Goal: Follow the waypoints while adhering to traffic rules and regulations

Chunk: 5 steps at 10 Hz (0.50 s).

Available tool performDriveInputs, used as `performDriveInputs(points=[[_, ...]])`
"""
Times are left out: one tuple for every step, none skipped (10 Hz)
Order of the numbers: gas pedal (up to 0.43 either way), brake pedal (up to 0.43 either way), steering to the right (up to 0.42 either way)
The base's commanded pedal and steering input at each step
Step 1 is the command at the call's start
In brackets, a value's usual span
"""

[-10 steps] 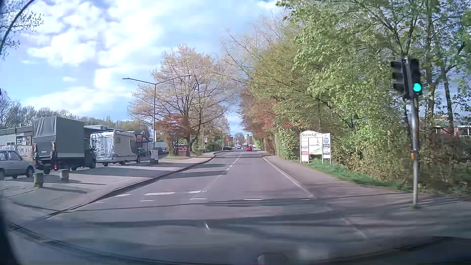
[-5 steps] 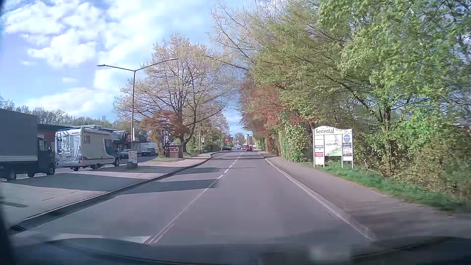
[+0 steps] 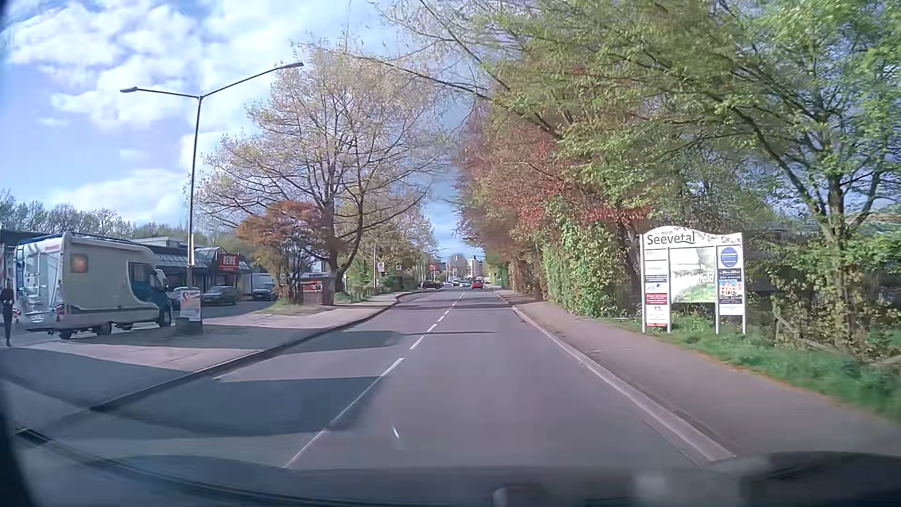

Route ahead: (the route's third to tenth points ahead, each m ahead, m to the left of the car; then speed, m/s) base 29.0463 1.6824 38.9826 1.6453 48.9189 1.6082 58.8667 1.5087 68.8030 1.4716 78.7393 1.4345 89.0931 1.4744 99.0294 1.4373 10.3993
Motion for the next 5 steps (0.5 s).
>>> performDriveInputs(points=[[0.138, 0.000, -0.002], [0.138, 0.000, -0.002], [0.138, 0.000, -0.002], [0.138, 0.006, -0.002], [0.138, 0.000, -0.002]])
